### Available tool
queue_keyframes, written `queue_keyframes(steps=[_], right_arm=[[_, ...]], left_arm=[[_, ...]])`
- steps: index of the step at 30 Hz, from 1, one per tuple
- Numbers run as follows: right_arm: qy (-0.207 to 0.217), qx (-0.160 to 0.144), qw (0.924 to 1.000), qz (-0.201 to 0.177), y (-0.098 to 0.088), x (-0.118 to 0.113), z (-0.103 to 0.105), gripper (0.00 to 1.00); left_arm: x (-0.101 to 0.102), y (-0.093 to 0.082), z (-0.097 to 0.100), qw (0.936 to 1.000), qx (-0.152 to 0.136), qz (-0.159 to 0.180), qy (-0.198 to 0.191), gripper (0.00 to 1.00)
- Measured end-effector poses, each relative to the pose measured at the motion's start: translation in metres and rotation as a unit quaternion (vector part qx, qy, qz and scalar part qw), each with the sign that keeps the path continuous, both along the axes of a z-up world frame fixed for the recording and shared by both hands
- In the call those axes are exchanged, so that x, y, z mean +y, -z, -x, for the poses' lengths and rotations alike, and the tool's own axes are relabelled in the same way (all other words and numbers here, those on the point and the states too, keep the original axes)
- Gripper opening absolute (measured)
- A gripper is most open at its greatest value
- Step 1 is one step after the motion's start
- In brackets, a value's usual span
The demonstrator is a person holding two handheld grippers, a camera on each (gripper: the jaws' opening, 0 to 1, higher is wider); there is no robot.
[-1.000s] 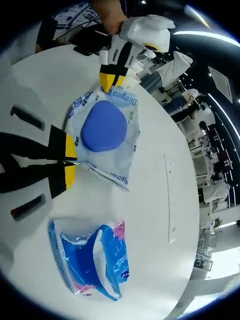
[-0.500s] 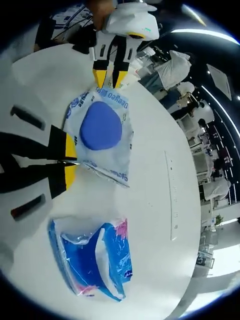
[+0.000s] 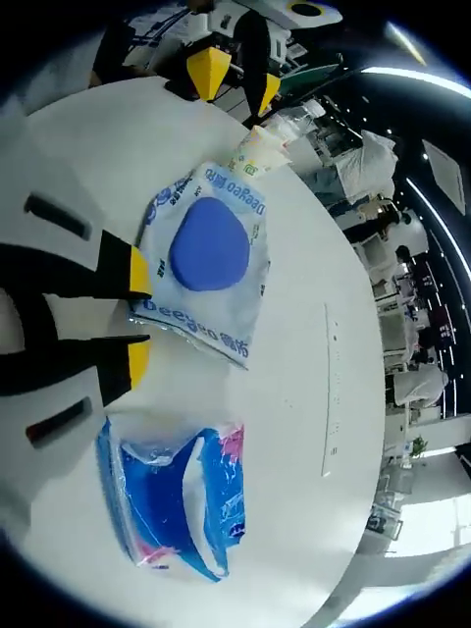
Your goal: Arrange the tabletop items into an orderly group along one side of the table until the central work area is clear of visible clutter.
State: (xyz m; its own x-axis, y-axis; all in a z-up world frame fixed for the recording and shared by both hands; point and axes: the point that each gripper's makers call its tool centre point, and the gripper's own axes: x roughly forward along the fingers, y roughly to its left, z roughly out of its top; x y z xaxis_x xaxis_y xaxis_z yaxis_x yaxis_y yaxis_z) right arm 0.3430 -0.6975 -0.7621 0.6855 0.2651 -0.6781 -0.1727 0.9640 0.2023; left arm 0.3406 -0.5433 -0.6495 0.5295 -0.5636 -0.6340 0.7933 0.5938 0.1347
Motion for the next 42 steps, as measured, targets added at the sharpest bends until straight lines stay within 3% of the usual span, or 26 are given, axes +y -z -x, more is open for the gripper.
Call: queue_keyframes(steps=[3,11,24,38,42], right_arm=[[-0.003,-0.003,1.0,-0.001,-0.003,-0.002,0.006,0.18],[-0.016,-0.022,0.9996,0.006,-0.019,-0.001,0.015,0.23],[-0.05,-0.061,0.9966,0.024,-0.053,0.011,0.042,0.27],[-0.071,-0.078,0.9934,0.045,-0.068,0.005,0.078,0.35],[-0.072,-0.081,0.9929,0.048,-0.071,0.001,0.083,0.39]], left_arm=[[0.006,-0.014,0.007,0.9994,-0.003,0.033,-0.009,0.34],[0.028,-0.026,0.022,0.998,-0.007,0.057,-0.026,0.39],[0.074,-0.023,0.048,0.9952,0.005,0.071,-0.067,0.41],[0.124,-0.026,0.089,0.9908,0.001,0.09,-0.1,0.51],[0.129,-0.026,0.101,0.99,0.002,0.095,-0.104,0.55]])
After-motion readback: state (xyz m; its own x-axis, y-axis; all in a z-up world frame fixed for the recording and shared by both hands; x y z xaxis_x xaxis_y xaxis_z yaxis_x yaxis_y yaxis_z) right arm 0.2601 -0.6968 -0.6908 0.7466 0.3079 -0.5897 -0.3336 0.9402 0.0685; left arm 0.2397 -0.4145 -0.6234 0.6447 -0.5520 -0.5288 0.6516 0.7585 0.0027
